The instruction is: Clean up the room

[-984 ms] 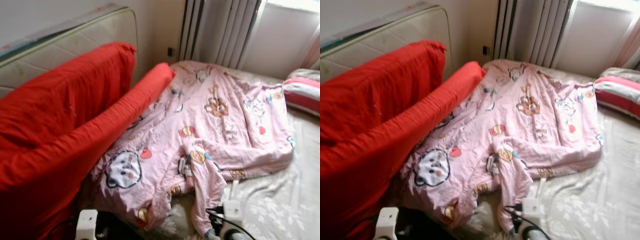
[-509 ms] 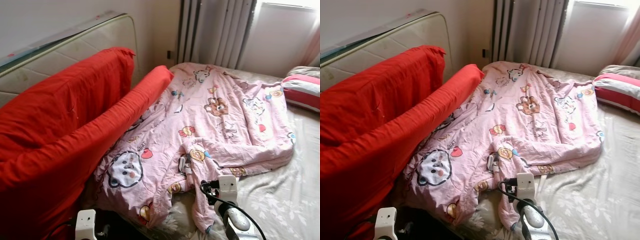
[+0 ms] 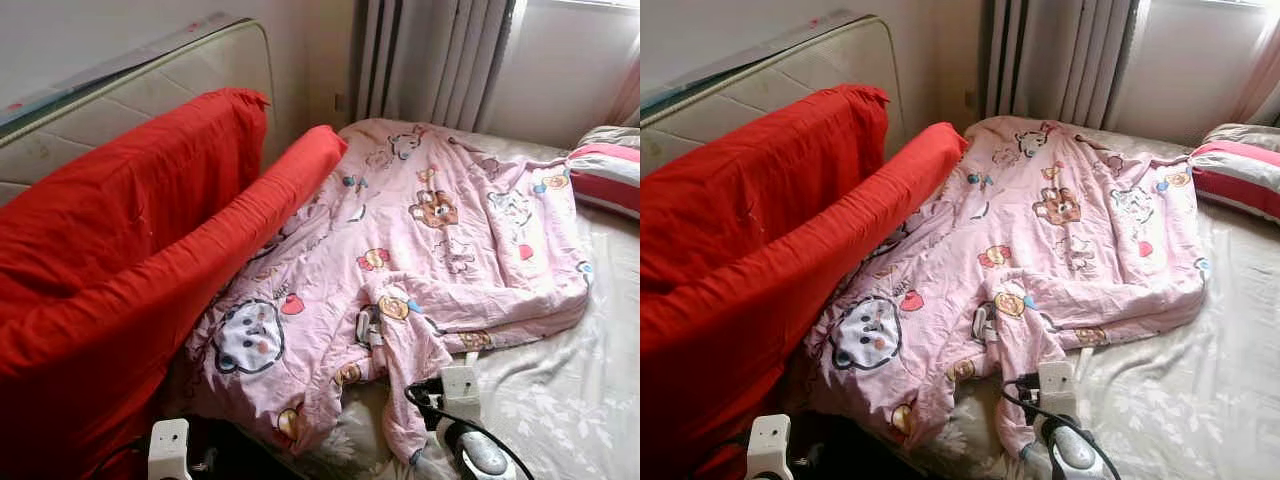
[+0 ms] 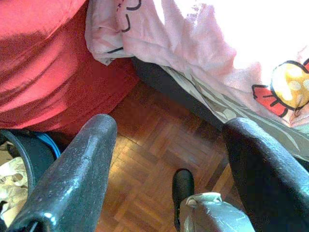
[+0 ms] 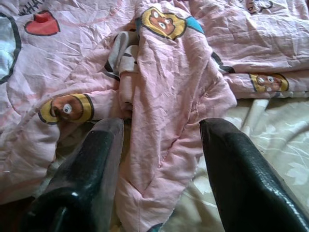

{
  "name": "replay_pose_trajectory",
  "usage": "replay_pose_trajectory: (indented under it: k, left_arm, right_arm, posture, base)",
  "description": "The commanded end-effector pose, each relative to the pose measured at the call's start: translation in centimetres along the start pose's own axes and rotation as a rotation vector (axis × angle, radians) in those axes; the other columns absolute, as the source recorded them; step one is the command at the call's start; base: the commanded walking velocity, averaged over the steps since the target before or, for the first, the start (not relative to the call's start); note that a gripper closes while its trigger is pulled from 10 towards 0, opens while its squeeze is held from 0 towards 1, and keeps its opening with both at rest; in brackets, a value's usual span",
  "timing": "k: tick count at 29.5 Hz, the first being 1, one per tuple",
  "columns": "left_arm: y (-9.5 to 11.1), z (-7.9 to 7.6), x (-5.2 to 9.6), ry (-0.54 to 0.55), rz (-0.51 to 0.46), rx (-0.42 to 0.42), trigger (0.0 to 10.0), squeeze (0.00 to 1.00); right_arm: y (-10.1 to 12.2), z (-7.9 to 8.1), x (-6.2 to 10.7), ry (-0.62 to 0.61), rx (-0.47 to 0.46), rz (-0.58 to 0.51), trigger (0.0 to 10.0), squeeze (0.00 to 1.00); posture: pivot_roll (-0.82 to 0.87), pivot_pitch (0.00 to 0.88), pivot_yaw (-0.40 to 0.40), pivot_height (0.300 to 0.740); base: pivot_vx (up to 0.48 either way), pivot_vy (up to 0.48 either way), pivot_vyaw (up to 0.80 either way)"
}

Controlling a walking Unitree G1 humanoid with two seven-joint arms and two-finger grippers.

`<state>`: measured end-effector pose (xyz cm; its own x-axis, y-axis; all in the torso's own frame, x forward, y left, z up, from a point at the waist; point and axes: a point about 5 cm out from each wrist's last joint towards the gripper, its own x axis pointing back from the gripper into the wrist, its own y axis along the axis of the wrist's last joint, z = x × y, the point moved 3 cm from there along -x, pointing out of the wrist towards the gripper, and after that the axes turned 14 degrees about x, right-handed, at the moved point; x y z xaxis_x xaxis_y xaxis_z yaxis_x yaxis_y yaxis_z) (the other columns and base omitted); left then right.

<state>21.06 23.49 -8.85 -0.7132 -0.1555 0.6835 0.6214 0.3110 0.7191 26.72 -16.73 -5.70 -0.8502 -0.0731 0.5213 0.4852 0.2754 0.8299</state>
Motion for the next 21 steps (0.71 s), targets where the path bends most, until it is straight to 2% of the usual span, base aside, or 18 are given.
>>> replay_pose_trajectory:
  k: [1,4,11,21]
  left_arm:
    - [-0.1,0.3,0.1,0.012,-0.003,0.013,10.0,0.0]
    - [0.2,0.3,0.1,0.01,-0.026,0.032,10.0,0.0]
    - [0.4,0.1,0.1,0.001,-0.037,0.037,10.0,0.0]
    - [1.2,0.1,-0.2,0.004,-0.057,0.041,10.0,0.0]
  right_arm:
    - [0.0,0.4,-0.1,0.011,0.006,0.012,10.0,0.0]
    - [0.1,0.6,-0.2,0.016,0.0,0.009,10.0,0.0]
    - [-0.2,0.8,0.0,0.023,-0.006,0.02,10.0,0.0]
    - [0.2,1.0,-0.4,0.027,-0.031,0.027,10.0,0.0]
  posture:
    - [0.0,0.016,0.009,0.685]
    - [-0.01,0.03,0.014,0.66]
    - [0.01,0.053,0.008,0.632]
    - [0.04,0.076,0.012,0.632]
  base:
    - [0.0,0.0,0.0]
    - [0.0,0.0,0.0]
    - [0.0,0.0,0.0]
    - [0.0,0.0,0.0]
